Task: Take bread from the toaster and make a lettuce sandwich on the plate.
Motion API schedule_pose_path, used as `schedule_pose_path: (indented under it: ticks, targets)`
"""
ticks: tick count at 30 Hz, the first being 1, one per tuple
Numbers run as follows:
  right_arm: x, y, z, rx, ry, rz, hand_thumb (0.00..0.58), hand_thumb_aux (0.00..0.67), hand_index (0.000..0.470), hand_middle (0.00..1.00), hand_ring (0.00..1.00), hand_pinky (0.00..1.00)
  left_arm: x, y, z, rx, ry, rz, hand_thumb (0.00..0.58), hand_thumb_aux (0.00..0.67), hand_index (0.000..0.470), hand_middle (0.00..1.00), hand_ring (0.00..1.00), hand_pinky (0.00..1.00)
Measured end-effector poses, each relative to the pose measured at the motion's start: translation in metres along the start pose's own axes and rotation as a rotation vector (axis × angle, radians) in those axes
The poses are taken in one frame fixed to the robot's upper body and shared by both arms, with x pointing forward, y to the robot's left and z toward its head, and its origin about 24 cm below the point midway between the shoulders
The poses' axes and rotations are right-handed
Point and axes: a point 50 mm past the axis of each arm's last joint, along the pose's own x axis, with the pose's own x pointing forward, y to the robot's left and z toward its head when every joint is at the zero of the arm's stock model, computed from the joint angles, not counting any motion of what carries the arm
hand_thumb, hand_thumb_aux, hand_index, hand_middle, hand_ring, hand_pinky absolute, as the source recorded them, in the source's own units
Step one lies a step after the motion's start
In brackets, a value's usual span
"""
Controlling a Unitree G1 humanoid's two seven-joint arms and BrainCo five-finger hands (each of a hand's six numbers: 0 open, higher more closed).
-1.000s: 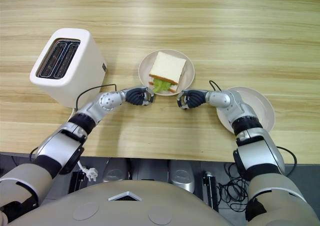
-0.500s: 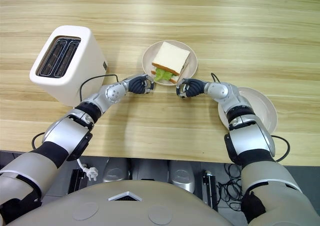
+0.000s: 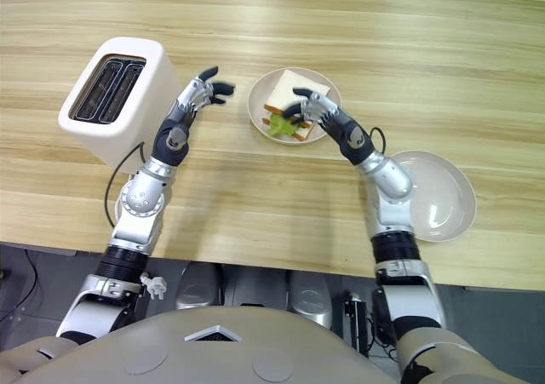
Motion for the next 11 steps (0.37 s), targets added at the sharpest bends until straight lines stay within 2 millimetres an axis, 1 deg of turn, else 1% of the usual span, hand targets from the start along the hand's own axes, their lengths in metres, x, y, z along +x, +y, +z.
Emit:
schedule_pose_path:
  ticks: [2,5,6,9,11]
  targets:
    - [0.009,0.006,-0.005,0.029,-0.029,-0.096,0.0,0.0,0.0,0.0,0.0,0.0,0.001,-0.003,-0.003,-0.05,0.027,0.05,0.0,0.0,0.0,0.0,0.0,0.0]
    - [0.01,0.011,-0.011,0.028,-0.026,-0.185,0.0,0.0,0.0,0.0,0.0,0.0,0.003,-0.003,-0.005,-0.091,0.039,0.087,0.0,0.0,0.0,0.0,0.0,0.0]
    - [0.011,0.013,-0.014,0.029,-0.032,-0.243,0.0,0.0,0.0,0.0,0.0,0.0,0.003,-0.002,-0.005,-0.094,0.04,0.1,0.0,0.0,0.0,0.0,0.0,0.0]
    - [0.015,0.018,-0.017,0.022,-0.053,-0.34,0.0,0.0,0.0,0.0,0.0,0.0,0.003,0.001,-0.006,-0.097,0.046,0.134,0.0,0.0,0.0,0.0,0.0,0.0]
    - [0.016,0.02,-0.018,-0.015,-0.055,-0.385,0.0,0.0,0.0,0.0,0.0,0.0,0.002,0.002,-0.008,-0.101,0.057,0.152,0.0,0.0,0.0,0.0,0.0,0.0]
